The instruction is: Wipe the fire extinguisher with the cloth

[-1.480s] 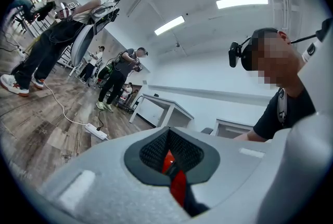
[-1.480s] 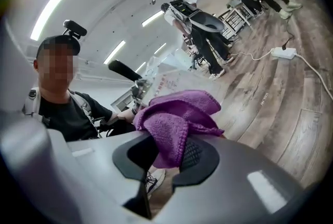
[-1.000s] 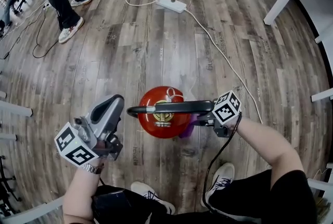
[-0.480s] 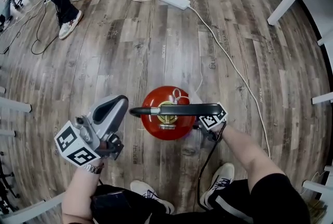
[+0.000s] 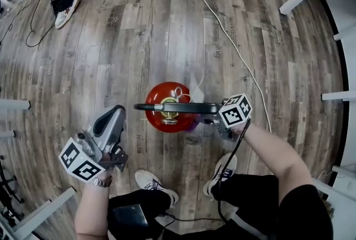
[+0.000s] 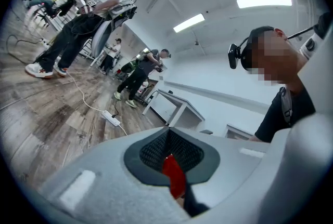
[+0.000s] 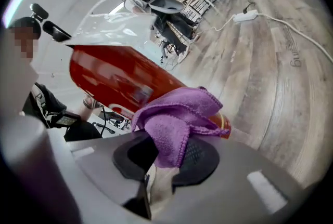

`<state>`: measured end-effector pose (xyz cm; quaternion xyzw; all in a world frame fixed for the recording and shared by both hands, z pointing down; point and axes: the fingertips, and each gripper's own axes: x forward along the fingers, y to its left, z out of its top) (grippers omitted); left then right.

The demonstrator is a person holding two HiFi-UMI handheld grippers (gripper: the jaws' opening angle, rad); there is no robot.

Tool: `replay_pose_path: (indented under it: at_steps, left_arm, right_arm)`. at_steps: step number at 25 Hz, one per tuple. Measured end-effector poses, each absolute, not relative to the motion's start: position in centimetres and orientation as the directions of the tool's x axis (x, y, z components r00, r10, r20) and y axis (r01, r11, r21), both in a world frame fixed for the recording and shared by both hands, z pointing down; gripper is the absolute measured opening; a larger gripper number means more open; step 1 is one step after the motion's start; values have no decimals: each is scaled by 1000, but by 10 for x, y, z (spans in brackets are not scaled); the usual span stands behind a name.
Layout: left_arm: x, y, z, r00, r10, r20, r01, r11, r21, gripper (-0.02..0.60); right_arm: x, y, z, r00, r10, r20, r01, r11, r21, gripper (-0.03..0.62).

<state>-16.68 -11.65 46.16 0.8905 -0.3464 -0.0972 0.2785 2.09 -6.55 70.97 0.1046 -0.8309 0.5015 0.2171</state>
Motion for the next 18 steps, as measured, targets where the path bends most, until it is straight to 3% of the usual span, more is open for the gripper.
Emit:
replay_pose_path:
  at_steps: [8,13,18]
  left_arm:
    - [-169,-53,384,739,-659,137,-570,-505,647,-2]
    - [-154,-21,302,781,-596,186,-524,-464,714,-2]
    - [-133,-6,205,843,-501,198,-469,-502,727,-2]
  right_arm:
    - [22,-30,578,-905,1,425,-392,381,-837,77]
    - [17,7,464,-879,48,475,-400,471,-787,77]
    - [12,13,324,-913,-7,407,-366,454,-813,77]
